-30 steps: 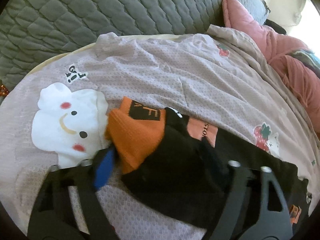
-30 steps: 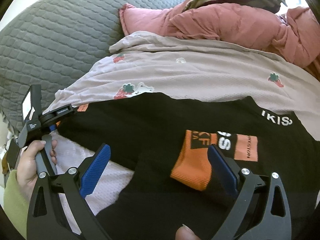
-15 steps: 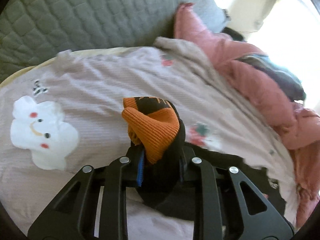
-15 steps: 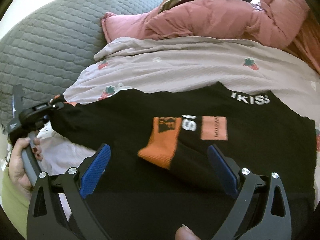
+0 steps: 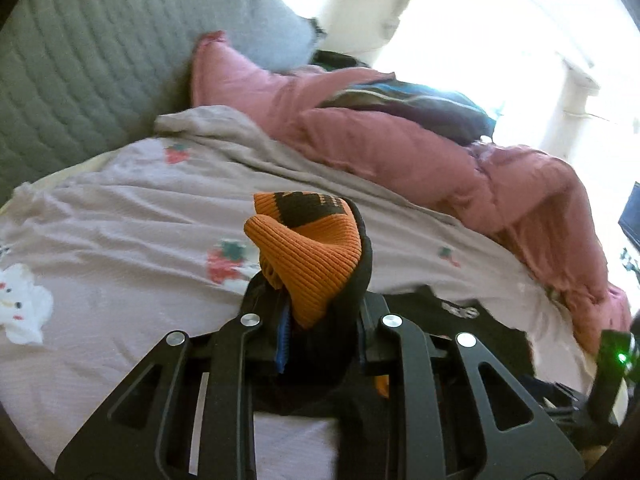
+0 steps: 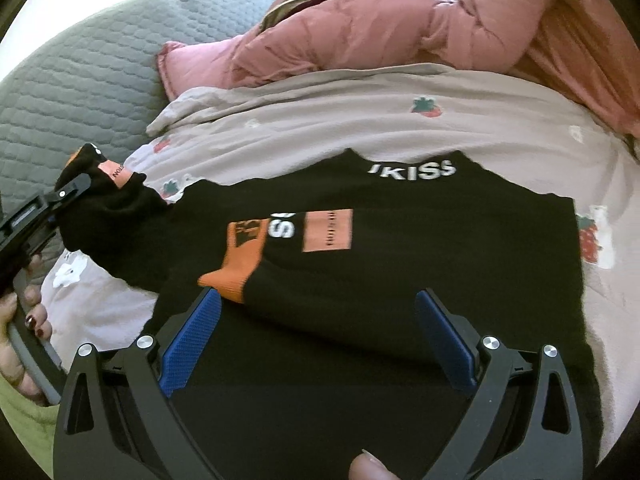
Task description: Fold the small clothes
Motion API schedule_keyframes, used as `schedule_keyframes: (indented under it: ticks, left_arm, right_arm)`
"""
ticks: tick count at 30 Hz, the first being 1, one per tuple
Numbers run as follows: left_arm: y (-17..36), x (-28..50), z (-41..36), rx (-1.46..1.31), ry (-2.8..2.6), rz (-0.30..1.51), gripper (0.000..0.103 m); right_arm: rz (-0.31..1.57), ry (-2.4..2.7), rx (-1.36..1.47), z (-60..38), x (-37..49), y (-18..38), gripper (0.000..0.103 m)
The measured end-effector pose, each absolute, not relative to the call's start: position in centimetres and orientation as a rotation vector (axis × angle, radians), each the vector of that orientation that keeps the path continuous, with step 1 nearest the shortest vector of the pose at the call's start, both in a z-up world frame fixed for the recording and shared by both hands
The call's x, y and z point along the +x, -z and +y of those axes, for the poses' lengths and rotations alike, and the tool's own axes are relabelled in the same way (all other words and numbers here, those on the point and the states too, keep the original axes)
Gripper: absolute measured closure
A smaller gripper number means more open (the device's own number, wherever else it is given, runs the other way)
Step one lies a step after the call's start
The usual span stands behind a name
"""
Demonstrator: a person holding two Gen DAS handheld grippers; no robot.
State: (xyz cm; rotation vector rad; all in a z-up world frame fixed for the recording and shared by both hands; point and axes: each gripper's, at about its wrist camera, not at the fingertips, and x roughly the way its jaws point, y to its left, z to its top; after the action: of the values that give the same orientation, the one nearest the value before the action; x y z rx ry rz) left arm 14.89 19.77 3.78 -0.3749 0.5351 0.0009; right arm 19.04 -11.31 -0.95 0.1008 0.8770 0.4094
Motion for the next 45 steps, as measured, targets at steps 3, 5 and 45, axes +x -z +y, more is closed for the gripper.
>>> schedule_keyframes:
  ticks: [3, 5, 45]
  left_arm:
    - [-3.7, 15.0, 17.5, -0.343, 0.057, 0.543, 0.087]
    - [-3.3, 15.0, 16.1, -0.328, 0.100, 0.557, 0.087]
    - [-0.6, 15.8, 12.1, -0.230, 0.136, 0.673, 0.034]
  right_arm:
    - [0.875, -0.383, 0.112, -12.7, 18.8, 0.8, 0.006]
    - [0.876, -0.369, 0.125, -13.6, 18.8, 0.8, 0.006]
    - [1.056, -0.458, 0.183, -11.2, 15.4, 4.4, 0.007]
